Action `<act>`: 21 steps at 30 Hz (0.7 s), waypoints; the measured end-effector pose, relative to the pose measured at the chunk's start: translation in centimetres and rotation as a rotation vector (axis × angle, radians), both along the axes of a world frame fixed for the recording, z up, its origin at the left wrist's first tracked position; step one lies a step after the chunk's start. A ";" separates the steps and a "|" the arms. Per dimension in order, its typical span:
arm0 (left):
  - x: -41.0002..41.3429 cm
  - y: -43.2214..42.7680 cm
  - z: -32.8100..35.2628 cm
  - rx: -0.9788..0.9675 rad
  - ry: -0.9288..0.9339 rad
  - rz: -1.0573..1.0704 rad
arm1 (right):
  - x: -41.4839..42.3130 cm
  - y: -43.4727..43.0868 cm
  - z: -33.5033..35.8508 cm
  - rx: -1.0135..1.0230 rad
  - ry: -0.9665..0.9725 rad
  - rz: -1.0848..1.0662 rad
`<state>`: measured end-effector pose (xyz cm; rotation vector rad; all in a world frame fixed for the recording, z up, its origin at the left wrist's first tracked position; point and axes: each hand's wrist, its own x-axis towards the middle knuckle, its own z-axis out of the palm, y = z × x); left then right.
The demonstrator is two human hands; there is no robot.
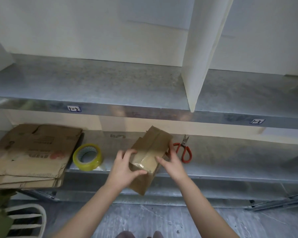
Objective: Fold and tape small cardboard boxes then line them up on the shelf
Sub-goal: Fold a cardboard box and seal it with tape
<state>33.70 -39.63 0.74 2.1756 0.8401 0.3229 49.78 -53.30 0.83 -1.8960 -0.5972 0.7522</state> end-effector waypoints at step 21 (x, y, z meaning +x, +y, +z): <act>-4.2 2.9 0.3 0.357 0.147 -0.317 | -4.8 -1.6 2.8 -0.167 -0.780 0.182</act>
